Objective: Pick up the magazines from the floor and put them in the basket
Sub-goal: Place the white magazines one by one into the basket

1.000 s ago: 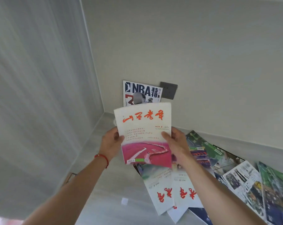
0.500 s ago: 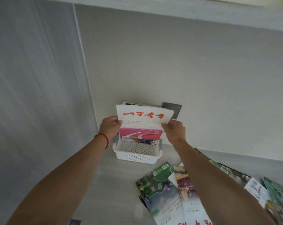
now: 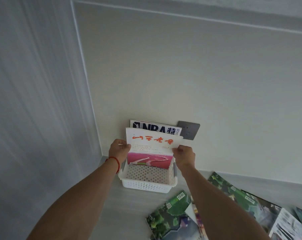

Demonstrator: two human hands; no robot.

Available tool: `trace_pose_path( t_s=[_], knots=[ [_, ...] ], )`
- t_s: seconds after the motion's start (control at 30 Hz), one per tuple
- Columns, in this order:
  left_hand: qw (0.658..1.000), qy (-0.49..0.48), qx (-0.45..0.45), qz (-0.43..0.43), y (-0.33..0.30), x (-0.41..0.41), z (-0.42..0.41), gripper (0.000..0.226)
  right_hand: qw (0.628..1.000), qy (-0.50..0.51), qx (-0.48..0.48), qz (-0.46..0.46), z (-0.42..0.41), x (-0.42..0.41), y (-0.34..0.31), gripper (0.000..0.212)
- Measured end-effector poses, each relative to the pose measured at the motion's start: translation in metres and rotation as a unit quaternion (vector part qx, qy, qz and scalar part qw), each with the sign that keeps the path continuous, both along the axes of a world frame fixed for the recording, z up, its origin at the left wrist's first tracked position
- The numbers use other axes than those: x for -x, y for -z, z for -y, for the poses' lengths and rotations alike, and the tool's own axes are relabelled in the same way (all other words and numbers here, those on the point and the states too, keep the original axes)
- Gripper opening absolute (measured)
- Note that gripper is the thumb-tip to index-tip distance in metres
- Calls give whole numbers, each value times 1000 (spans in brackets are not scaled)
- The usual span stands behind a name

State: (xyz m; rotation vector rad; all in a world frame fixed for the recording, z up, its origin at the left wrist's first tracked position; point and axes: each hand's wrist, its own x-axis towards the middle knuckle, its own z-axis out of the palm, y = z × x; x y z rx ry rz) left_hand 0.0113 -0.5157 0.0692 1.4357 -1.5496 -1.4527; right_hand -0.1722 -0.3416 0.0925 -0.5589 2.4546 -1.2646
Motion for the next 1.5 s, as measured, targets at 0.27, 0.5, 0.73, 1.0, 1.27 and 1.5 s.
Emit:
trace_pose_path(
  t_s=[0.27,0.5,0.73,1.0,1.27,1.5],
  knots=[
    [1000,10,13,22,3,8,6,15,999,21,15,30,9,6,11,26],
    [997,45,29,56,-21,12,8,35,996,-54,19,65,6,-1,7,43],
    [995,69,-30,66,-19,-4,-22,44,993,-85,-28,73,-49,-6,30,52],
    [956,232,121,134,-7,-19,-167,29,985,-74,-140,71,-193,-10,70,25],
    [873,422,110,217,45,33,-329,31,985,21,-167,-43,-383,17,97,32],
    [909,297,-23,291,70,82,-425,87,964,-69,-228,-122,-471,47,105,34]
  ],
)
